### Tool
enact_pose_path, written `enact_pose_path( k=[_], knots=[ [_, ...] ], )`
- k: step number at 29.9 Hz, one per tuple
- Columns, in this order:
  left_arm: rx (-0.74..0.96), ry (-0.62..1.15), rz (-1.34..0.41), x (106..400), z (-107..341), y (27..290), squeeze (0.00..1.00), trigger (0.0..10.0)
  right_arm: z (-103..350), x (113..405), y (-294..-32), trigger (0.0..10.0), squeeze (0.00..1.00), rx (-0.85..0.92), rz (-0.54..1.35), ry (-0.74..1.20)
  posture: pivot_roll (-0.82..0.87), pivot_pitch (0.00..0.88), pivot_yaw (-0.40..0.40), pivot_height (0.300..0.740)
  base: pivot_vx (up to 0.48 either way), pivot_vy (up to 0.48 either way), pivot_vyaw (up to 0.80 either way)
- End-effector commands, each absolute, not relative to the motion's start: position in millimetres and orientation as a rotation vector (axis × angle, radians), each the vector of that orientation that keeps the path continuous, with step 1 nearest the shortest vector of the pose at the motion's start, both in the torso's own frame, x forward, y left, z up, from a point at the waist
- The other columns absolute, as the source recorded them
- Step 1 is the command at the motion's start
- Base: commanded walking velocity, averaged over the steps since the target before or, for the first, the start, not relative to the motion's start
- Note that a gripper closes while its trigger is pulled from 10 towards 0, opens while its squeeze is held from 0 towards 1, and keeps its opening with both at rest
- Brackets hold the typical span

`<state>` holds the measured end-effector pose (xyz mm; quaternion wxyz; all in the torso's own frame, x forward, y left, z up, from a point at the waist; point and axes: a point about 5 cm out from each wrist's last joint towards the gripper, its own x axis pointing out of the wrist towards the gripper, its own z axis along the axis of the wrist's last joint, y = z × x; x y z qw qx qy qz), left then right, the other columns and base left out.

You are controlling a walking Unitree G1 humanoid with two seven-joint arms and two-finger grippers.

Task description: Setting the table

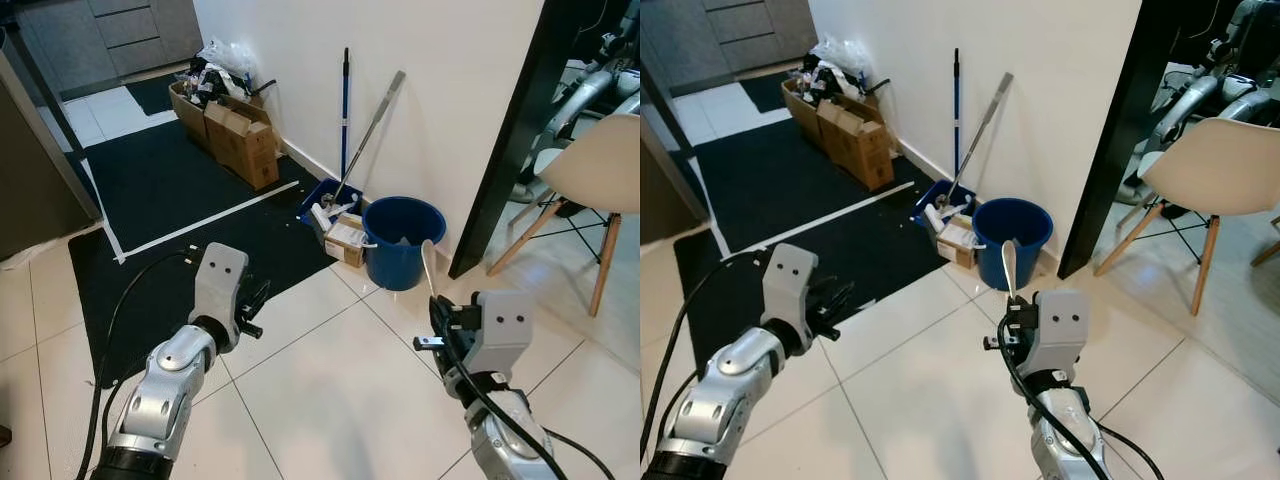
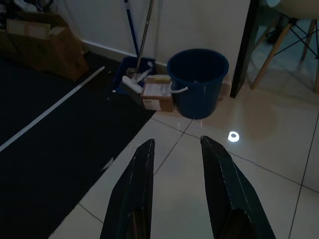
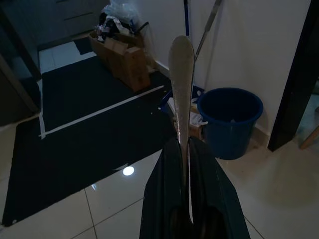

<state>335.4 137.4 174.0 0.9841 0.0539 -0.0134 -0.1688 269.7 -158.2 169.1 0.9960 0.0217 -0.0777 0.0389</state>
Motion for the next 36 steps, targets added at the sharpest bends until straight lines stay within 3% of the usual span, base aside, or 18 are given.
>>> enact_pose_path(
  k=[1, 36],
  knots=[
    [0.107, -0.001, -0.334, 335.0, 166.5, 138.4, 0.0, 10.0, 169.2, 267.0, -159.0, 10.0, 0.0, 0.038, 0.071, -0.154, -0.15, 0.128, 0.171, 0.74, 0.0, 0.0, 0.0],
    [0.097, 0.008, -0.316, 331.2, 164.3, 138.1, 0.0, 10.0, 168.8, 265.1, -158.7, 10.0, 0.0, 0.038, 0.067, -0.145, -0.14, 0.147, 0.163, 0.74, 0.0, 0.0, 0.0]
  ],
)
